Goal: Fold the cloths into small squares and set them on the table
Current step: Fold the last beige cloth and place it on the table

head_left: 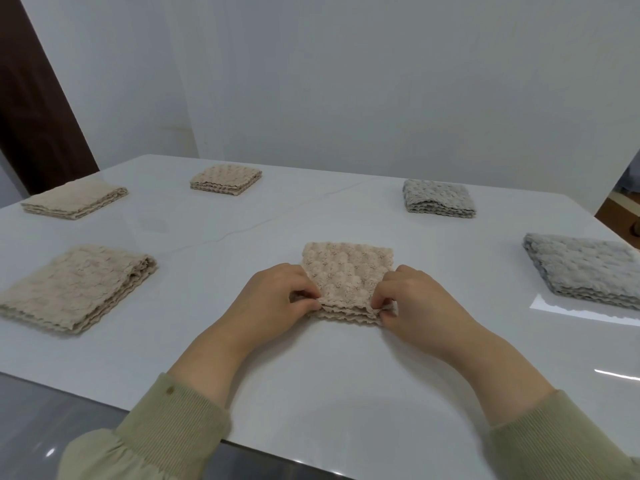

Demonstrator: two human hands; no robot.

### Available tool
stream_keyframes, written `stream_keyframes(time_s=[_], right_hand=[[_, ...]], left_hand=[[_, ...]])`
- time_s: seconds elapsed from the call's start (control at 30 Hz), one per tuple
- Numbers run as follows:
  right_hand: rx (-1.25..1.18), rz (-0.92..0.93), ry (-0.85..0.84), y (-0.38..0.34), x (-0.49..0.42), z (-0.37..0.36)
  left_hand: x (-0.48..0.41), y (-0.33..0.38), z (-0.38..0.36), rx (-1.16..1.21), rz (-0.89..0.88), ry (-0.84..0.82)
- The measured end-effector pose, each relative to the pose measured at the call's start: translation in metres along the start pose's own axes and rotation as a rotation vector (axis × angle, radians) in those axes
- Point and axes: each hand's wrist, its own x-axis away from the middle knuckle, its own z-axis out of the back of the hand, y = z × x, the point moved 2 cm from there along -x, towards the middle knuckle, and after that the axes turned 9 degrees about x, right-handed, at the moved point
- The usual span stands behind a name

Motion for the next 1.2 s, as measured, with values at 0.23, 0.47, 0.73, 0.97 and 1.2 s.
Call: stream_keyframes(time_s=[0.23,0.47,0.73,0.97,1.2], right_hand=[[-0.002,0.003,0.008,0.002,-0.001,-0.002],[0.021,0.014,0.022,0.002,-0.001,-0.003],[0.049,-0.025,-0.078,0.009,-0.002,-0.007],[-0.093,-0.165,0.561,-0.001,-0.025,0.0],[0.118,-0.288,-0.142,-0.004,-0.06,-0.047]], left_hand=[[0.0,-0.004,0.0,-0.001,0.053,0.012],[-0.001,-0.003,0.001,0.022,0.102,-0.009],[0.002,-0.007,0.004,-0.019,0.073,-0.108],[-0.025,-0.007,-0.001,0.119,0.036,0.328],[-0.045,-0.032,-0.035,-0.177,0.181,-0.285]])
